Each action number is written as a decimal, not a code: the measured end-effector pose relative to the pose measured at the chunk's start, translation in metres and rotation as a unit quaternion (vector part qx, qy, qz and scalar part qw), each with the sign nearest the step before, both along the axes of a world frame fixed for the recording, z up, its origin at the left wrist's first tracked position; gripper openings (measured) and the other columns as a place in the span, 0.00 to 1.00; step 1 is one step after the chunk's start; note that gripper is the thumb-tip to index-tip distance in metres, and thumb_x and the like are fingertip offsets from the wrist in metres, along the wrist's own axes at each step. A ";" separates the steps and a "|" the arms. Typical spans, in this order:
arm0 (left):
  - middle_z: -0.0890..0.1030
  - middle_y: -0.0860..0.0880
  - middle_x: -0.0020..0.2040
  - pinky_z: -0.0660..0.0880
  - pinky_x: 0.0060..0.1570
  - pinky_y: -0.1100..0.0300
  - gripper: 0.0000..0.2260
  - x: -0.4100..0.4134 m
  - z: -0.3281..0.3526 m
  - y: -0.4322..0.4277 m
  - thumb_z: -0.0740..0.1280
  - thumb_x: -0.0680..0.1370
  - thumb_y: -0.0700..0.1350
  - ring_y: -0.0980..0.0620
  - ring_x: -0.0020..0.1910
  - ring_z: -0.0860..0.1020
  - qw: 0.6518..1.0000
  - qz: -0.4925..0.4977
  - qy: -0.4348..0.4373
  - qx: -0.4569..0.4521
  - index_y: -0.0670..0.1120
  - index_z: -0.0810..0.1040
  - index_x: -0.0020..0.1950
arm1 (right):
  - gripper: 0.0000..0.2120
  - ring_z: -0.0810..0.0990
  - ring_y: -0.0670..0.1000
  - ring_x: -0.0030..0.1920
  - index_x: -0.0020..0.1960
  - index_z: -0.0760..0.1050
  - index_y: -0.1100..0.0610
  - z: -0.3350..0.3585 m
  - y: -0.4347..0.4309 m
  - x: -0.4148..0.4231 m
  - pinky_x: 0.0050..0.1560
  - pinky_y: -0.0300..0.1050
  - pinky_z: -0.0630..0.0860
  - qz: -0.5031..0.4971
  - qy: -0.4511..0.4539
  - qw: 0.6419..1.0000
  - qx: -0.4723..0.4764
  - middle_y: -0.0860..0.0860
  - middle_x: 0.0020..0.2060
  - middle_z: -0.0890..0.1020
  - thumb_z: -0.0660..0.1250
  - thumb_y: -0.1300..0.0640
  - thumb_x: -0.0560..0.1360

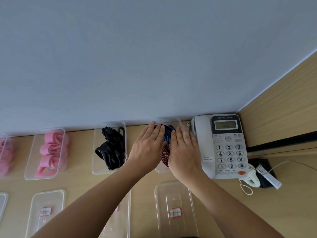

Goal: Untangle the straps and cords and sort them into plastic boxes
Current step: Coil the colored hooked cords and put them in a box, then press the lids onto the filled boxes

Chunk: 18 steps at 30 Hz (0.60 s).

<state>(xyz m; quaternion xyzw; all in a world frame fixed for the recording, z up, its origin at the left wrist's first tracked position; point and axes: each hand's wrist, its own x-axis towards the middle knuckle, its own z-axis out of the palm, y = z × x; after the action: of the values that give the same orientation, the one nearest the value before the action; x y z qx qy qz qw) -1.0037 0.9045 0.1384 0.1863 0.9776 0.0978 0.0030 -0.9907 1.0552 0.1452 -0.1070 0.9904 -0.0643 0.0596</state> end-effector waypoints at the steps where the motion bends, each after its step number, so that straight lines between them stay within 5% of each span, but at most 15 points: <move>1: 0.71 0.40 0.77 0.62 0.79 0.43 0.24 0.002 -0.001 -0.001 0.56 0.86 0.50 0.39 0.80 0.63 1.000 0.001 -0.010 -0.012 0.37 0.69 0.78 | 0.30 0.61 0.60 0.78 0.74 0.67 0.65 -0.002 -0.001 0.001 0.76 0.62 0.60 -0.005 -0.012 1.000 0.001 0.61 0.74 0.69 0.44 0.49 0.81; 4: 0.62 0.46 0.83 0.51 0.82 0.46 0.29 0.007 -0.004 -0.003 0.43 0.85 0.54 0.44 0.84 0.52 0.998 0.011 -0.048 -0.038 0.42 0.60 0.83 | 0.33 0.45 0.57 0.81 0.80 0.53 0.63 -0.007 -0.001 0.006 0.79 0.61 0.49 -0.002 -0.051 0.999 0.003 0.59 0.80 0.54 0.38 0.44 0.82; 7: 0.52 0.50 0.85 0.44 0.83 0.47 0.28 0.005 -0.005 -0.005 0.43 0.86 0.56 0.48 0.84 0.44 0.997 0.015 -0.076 -0.029 0.47 0.51 0.85 | 0.34 0.38 0.56 0.80 0.81 0.47 0.61 -0.004 0.001 0.006 0.79 0.58 0.44 -0.003 -0.069 0.998 -0.012 0.57 0.81 0.47 0.41 0.41 0.82; 9: 0.53 0.48 0.85 0.49 0.82 0.45 0.27 0.007 -0.001 -0.007 0.53 0.87 0.52 0.47 0.84 0.46 0.995 0.024 -0.089 0.032 0.46 0.51 0.85 | 0.33 0.42 0.58 0.81 0.81 0.51 0.61 0.003 0.003 0.009 0.80 0.57 0.46 0.000 -0.053 0.997 -0.059 0.57 0.81 0.50 0.47 0.42 0.82; 12: 0.67 0.41 0.80 0.59 0.80 0.48 0.28 0.025 0.007 -0.006 0.66 0.84 0.46 0.42 0.81 0.62 0.979 0.100 -0.031 0.174 0.41 0.62 0.82 | 0.26 0.57 0.62 0.78 0.75 0.66 0.63 0.011 0.011 0.033 0.77 0.57 0.59 -0.003 0.042 0.986 -0.161 0.59 0.76 0.65 0.59 0.50 0.82; 15: 0.75 0.45 0.73 0.69 0.71 0.53 0.28 0.050 0.010 -0.004 0.69 0.82 0.46 0.46 0.71 0.72 0.942 0.214 -0.037 0.256 0.45 0.66 0.80 | 0.16 0.72 0.60 0.68 0.64 0.77 0.63 0.005 0.014 0.074 0.70 0.54 0.70 -0.038 0.141 0.961 -0.236 0.58 0.65 0.78 0.66 0.56 0.79; 18: 0.78 0.49 0.67 0.76 0.57 0.56 0.25 0.069 0.012 -0.003 0.70 0.81 0.45 0.52 0.58 0.79 0.888 0.304 -0.089 0.334 0.48 0.70 0.77 | 0.11 0.75 0.57 0.63 0.59 0.80 0.61 -0.004 0.012 0.114 0.66 0.53 0.72 -0.039 0.165 0.957 -0.234 0.56 0.60 0.80 0.68 0.59 0.78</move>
<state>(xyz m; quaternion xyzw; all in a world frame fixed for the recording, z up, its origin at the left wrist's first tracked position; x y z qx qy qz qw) -0.9349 0.9014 0.1501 -0.1392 0.8919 0.4303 -0.0026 -0.8767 1.0677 0.1412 -0.0880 0.9470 -0.2785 -0.1336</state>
